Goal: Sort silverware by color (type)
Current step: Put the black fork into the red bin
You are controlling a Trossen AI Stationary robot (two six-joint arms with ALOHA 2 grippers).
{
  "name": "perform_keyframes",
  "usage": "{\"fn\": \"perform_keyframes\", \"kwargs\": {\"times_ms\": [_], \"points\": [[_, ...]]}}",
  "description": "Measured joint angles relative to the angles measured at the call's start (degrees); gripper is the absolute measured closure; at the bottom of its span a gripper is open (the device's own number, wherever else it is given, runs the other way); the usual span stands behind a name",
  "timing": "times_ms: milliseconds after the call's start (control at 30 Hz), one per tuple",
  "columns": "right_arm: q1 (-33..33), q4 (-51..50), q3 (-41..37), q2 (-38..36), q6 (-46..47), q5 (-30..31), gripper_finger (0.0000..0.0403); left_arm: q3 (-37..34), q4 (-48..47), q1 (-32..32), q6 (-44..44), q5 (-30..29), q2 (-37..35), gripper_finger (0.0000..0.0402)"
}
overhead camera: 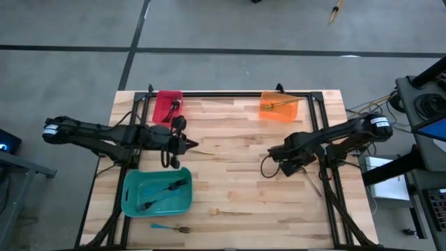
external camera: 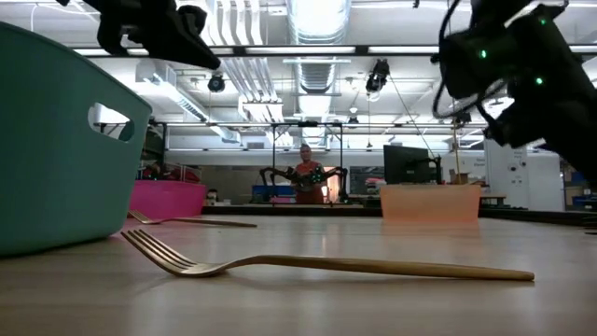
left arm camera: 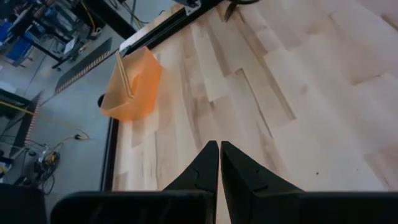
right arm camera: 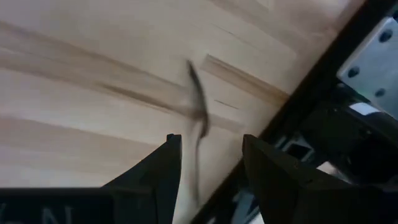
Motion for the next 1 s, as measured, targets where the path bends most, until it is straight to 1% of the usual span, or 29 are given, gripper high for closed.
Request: {"fn": "perform_keyframes", "kwargs": {"times_ms": [200, 433, 667, 933, 1000], "points": [[0.0, 1.07, -2.19, 3.74, -3.96, -0.12, 0.0242, 0.0, -0.12, 0.93, -0.07, 0.0, 0.28, 0.0402], [0.0, 5.81, -2.23, 8.17, -7.49, 0.12, 0.0242, 0.0, -0.18, 1.03, -0.29, 0.0, 0.3, 0.0402], [0.0, 8.16, -2.28, 12.78, -10.55, 0.17, 0.0242, 0.0, -0.18, 1.01, -0.64, 0.0, 0.28, 0.0402], [-0.02, 9.18, -2.06, 16.55, -13.97, -0.05, 0.025, 0.0, -0.13, 1.01, -0.9, 0.04, 0.29, 0.0402], [-0.02, 9.35, -1.97, 16.68, -14.06, -0.08, 0.0263, 0.0, -0.02, 1.01, -1.14, 0.07, 0.31, 0.0402]]}}
